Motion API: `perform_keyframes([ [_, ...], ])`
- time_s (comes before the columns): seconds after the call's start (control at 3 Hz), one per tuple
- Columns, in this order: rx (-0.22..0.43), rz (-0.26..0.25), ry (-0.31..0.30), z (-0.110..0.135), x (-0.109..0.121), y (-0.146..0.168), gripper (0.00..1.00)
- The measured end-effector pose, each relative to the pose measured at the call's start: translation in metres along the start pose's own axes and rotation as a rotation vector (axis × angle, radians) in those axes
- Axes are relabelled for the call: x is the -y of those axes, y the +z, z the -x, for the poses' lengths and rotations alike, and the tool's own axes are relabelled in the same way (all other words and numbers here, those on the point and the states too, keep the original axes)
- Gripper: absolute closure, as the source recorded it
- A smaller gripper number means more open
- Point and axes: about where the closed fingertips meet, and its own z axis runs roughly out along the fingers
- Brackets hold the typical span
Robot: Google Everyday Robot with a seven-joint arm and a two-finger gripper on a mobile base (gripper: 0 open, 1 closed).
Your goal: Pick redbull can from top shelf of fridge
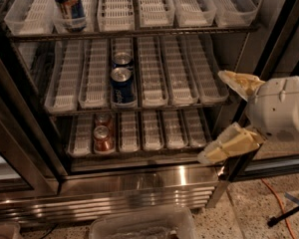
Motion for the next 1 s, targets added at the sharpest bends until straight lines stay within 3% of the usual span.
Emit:
perform_keyframes([
  [0.33,0.0,0.0,-0.001,0.0,0.0,0.0,0.0],
  [0.67,0.084,0.008,0.043,0.011,-0.001,0.007,0.0],
  [1.0,0.248,0.005,0.122,0.032,0.002,0.016,0.0],
])
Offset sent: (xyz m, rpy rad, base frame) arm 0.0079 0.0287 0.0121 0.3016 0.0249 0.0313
